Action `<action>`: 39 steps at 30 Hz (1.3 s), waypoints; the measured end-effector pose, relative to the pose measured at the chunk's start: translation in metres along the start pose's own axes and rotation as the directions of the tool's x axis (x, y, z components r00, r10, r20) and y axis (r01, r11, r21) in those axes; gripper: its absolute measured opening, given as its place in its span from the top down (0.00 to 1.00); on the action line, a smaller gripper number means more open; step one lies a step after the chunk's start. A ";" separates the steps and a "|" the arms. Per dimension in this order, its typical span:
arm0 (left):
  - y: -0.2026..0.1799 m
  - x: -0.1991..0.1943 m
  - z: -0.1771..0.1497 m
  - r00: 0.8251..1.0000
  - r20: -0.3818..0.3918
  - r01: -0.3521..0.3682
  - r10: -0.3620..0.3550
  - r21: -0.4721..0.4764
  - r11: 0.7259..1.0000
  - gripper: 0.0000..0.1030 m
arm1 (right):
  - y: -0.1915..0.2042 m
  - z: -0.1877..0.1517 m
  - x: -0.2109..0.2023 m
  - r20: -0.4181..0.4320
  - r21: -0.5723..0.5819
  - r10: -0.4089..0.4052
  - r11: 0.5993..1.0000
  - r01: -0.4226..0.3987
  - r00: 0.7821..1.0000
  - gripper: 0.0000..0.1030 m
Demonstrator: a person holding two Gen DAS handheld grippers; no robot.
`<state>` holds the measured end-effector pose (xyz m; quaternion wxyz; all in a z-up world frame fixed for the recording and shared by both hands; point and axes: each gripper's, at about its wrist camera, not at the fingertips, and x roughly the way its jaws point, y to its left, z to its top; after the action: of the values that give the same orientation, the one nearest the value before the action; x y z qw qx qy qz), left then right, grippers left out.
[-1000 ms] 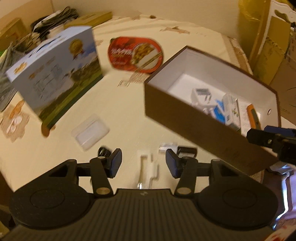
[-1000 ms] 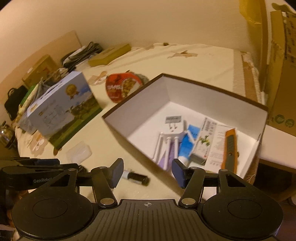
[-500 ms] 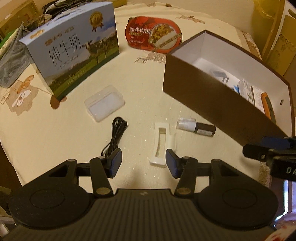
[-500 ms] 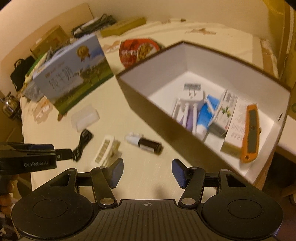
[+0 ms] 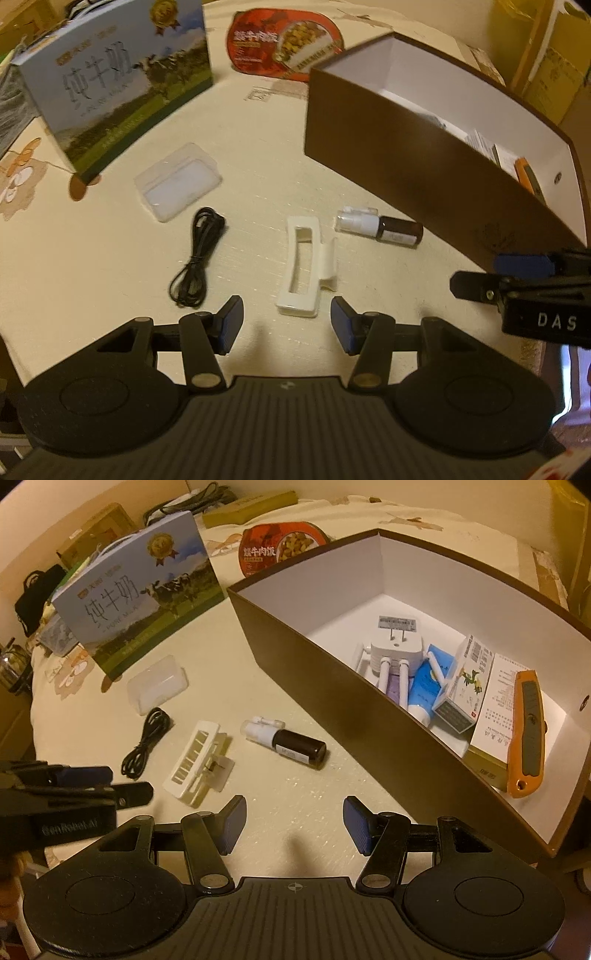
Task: Organize rigid objects
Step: 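Grasp the white plastic clip with the left tool while the right tool grasps the brown spray bottle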
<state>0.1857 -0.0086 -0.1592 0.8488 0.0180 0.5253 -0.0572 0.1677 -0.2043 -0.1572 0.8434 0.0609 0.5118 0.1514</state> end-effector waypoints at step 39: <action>0.020 0.061 0.009 0.997 0.041 -0.069 0.070 -0.021 0.997 0.65 | 0.036 0.022 0.078 0.084 -0.205 -0.055 0.976 0.072 0.995 0.46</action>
<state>0.2229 0.0055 -0.2102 0.8611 0.0270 0.5072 -0.0227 0.2144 -0.1443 -0.2037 0.8689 -0.0381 0.4615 0.1746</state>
